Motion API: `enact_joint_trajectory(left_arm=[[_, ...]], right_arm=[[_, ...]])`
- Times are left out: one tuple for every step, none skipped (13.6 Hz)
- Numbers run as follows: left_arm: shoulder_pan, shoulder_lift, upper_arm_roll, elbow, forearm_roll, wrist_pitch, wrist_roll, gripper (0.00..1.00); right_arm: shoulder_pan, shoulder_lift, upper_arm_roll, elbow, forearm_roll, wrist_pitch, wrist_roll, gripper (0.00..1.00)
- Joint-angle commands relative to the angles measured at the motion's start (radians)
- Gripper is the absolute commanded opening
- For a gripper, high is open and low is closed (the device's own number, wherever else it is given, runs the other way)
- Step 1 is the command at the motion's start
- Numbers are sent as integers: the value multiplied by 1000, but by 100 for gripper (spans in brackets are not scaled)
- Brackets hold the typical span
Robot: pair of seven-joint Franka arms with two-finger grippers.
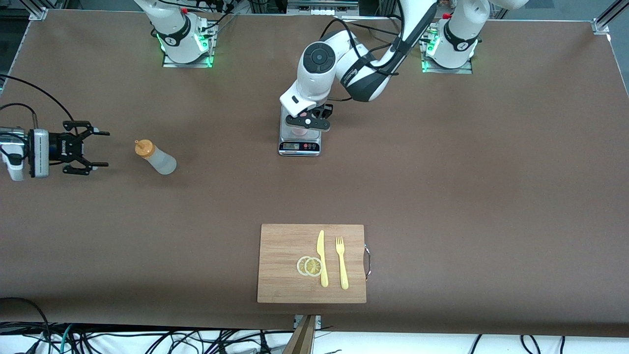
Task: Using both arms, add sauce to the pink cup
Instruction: 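Set the cup on the scale while the right gripper grasps the bottle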
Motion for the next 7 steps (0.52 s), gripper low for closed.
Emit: enact_joint_trajectory(left_arm=[[28, -118, 17, -2, -23, -73, 8, 100], [42, -158, 26, 1, -21, -96, 13, 100], [67, -189, 44, 14, -21, -119, 18, 100], [104, -212, 56, 30, -21, -154, 18, 100], [141, -232, 60, 45, -21, -183, 25, 100], [176, -260, 81, 53, -18, -218, 59, 100], [210, -286, 111, 62, 9, -264, 117, 100]], right_arm=[[-15, 128, -12, 4, 127, -55, -271, 100], [-15, 166, -14, 6, 152, -71, -347, 100], [-14, 194, -14, 6, 172, -72, -414, 100], [-14, 217, -14, 6, 187, -72, -468, 100], [-14, 234, -14, 6, 202, -72, -516, 100], [-14, 251, -14, 6, 209, -72, -560, 100], [-14, 266, -16, 4, 209, -75, -591, 100]])
